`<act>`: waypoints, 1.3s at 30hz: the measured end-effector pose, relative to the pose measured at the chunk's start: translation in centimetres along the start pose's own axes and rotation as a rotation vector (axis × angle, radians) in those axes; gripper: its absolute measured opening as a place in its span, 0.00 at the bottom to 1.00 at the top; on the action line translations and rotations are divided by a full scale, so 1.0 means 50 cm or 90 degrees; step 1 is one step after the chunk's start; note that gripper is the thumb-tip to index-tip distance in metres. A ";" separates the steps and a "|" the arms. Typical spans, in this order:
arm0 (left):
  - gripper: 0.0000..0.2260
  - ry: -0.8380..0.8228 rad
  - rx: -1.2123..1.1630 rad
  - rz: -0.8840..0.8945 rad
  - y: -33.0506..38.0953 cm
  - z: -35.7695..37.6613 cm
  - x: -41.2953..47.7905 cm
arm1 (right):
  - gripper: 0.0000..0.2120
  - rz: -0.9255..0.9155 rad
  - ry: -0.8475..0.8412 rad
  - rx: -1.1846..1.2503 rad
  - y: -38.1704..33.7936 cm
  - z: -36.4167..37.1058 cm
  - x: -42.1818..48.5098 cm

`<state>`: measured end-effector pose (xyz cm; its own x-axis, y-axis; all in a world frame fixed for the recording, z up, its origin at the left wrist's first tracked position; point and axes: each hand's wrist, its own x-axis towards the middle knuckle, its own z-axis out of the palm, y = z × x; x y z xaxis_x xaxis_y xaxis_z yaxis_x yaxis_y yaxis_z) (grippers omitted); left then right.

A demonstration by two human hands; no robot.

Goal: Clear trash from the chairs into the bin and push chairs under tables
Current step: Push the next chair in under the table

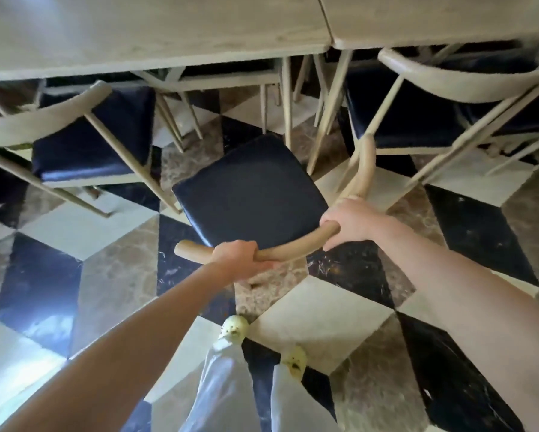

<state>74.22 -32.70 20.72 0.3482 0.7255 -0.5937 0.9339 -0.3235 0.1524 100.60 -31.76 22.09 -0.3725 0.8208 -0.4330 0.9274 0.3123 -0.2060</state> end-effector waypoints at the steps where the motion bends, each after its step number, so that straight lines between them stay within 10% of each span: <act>1: 0.29 -0.013 -0.007 -0.004 0.001 -0.003 0.000 | 0.14 0.000 -0.009 0.010 0.016 -0.005 0.001; 39: 0.29 -0.026 0.077 0.069 -0.407 -0.485 0.404 | 0.29 0.080 0.176 0.035 0.007 -0.220 0.510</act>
<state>64.24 3.29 24.79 0.4409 0.6574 -0.6112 0.8734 -0.4713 0.1231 91.82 -5.45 20.63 -0.2243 0.9529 -0.2039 0.9597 0.1797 -0.2159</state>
